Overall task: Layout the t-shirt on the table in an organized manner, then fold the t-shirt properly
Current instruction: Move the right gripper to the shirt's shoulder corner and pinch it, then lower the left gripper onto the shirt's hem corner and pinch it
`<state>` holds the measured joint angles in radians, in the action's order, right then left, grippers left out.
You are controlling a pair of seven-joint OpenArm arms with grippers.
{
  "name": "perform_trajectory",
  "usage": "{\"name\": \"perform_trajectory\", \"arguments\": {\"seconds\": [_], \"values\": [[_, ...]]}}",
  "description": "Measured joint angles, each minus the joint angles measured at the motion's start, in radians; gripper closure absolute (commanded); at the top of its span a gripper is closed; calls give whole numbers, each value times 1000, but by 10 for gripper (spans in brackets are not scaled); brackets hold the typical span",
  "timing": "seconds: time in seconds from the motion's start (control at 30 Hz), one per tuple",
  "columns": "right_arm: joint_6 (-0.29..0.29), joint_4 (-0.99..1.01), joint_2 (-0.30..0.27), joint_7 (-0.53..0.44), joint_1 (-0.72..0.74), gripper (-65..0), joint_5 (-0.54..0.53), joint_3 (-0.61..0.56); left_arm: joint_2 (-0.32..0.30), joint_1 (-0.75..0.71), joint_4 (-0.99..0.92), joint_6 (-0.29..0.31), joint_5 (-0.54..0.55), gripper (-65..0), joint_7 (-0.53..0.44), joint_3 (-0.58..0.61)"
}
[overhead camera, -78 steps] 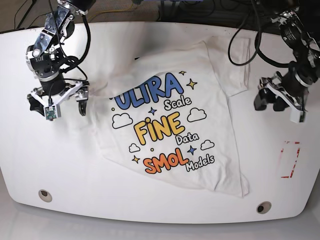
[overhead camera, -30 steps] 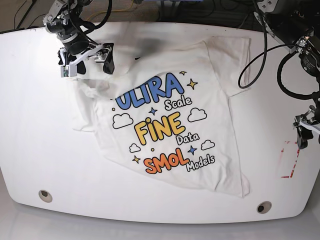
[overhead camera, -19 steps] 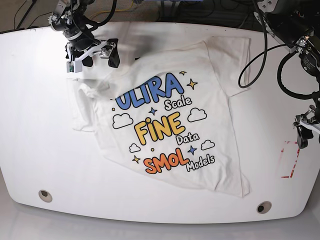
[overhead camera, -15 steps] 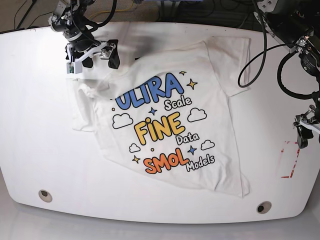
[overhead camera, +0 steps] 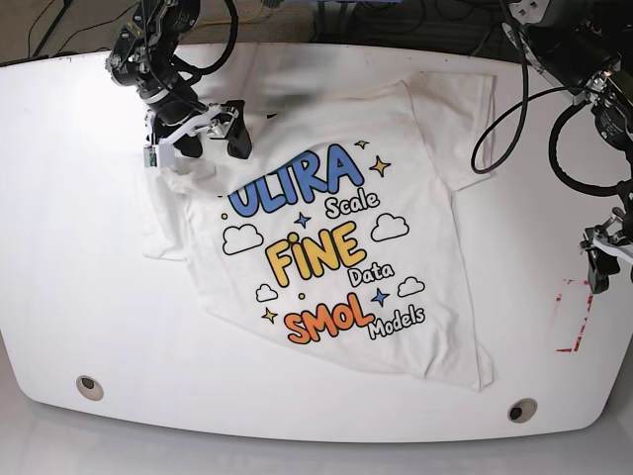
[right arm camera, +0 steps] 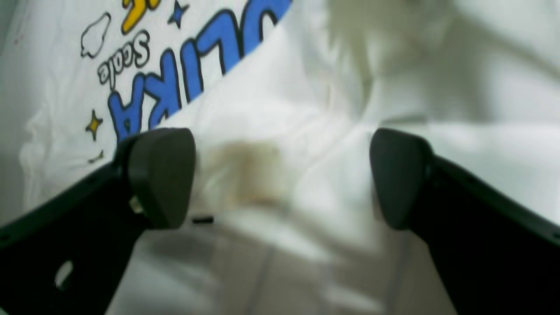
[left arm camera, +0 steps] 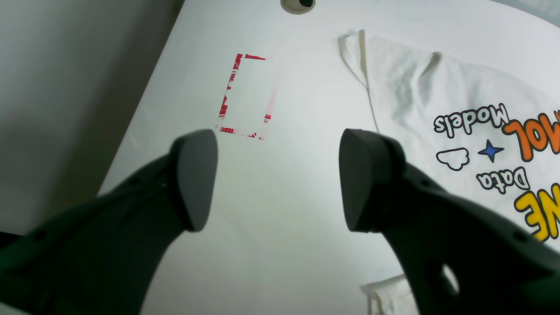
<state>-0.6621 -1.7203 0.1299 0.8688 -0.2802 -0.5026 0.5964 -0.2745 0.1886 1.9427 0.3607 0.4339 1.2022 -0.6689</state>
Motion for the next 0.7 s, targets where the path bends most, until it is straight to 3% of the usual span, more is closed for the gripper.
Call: {"name": "perform_trajectory", "arguments": {"seconds": [0.37,0.53,0.7], "values": [[-4,45,0,-5,47,-583,-3,-2,-1,1,0,-1,0,-413,0,-5],[-2,71,0,-4,69,-457,0,-2,-18,6,-10,0,0,-413,-6,-5],[0,109,0,-2,97,-289,0,-2,-23,8,-82,-2,-1,-413,-82,-1]]}}
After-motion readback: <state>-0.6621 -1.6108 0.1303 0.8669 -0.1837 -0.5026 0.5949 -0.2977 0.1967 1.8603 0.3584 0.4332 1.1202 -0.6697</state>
